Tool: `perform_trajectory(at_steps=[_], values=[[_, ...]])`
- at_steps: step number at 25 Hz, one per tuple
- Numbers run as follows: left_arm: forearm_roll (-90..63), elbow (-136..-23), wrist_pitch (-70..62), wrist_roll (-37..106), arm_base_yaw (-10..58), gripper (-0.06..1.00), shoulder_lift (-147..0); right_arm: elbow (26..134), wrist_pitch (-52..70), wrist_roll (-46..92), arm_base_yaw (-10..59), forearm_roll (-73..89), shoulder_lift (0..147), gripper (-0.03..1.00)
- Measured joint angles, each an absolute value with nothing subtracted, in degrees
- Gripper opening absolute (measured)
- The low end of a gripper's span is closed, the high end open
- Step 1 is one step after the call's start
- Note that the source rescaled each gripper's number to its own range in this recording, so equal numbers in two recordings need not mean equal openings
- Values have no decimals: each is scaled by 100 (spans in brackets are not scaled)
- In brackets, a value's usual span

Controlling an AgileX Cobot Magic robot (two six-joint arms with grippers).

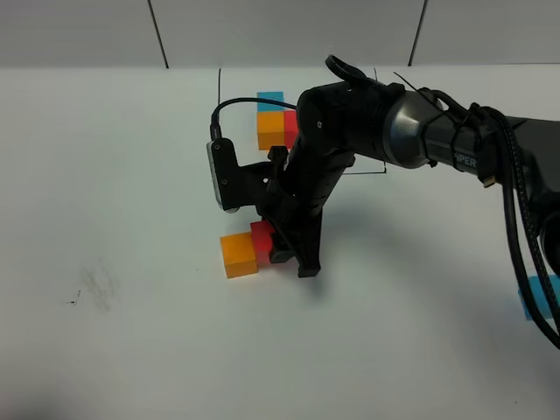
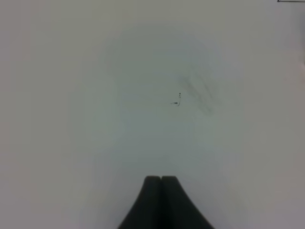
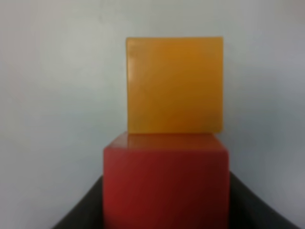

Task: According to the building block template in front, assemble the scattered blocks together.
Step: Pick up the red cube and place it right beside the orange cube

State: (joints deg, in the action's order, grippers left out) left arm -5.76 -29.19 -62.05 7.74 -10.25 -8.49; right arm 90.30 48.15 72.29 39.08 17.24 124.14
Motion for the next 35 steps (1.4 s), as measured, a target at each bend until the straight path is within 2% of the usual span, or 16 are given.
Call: perform_trajectory(at_steps=[35], values=[[-576, -2919, -6205, 774, -1025, 0, -849, 9030, 4633, 7269, 3908, 1872, 12750, 47]])
